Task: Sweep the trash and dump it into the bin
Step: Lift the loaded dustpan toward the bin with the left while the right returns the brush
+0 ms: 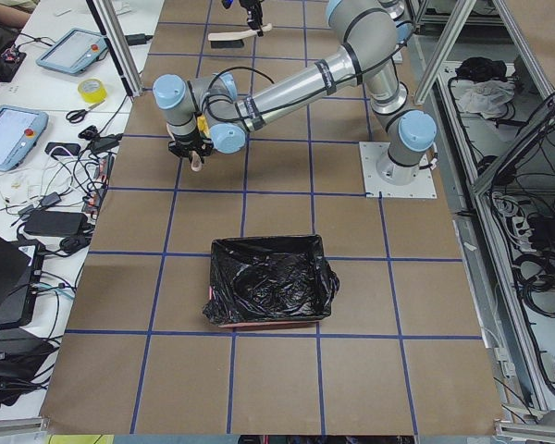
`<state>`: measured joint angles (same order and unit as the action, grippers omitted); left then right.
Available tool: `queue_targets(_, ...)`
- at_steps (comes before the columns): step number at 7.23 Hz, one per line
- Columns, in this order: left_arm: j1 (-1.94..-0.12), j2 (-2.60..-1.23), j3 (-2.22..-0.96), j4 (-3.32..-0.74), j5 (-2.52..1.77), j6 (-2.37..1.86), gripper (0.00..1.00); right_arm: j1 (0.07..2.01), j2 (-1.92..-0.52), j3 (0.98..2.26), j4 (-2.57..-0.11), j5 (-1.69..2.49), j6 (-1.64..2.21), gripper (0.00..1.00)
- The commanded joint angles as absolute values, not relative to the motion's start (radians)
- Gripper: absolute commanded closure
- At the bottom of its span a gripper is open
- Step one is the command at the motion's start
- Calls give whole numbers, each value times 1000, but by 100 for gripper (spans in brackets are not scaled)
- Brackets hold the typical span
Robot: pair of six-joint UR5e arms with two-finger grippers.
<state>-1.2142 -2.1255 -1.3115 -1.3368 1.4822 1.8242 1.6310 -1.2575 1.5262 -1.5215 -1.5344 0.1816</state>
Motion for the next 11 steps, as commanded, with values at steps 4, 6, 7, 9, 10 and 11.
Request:
queue_targets(4,-950,-2126,-1158,-1549,1486,2200,95,1240,-1298,1793,-1858,-1670,-358,100)
queue_targets(6,-855,-2152,-1074,-1644,1488,2365,95,1232,-1289,1802,-1911,-1666,-359,100)
queue_targets(7,-801,-2157,-1057,-1660,1493,2446,95,1227,-1282,1802,-1916,-1666,-368,100)
queue_targets(9,-712,-2158,-1019,-1674,1515,2602,95,1217,-1240,1801,-1960,-1663,-390,100)
queue_targets(10,-683,-2160,-996,-1672,1554,2652,95,1215,-1238,1796,-1970,-1667,-400,100)
queue_targets(11,-666,-2163,-968,-1667,1575,2742,95,1212,-1238,1796,-1971,-1667,-399,100)
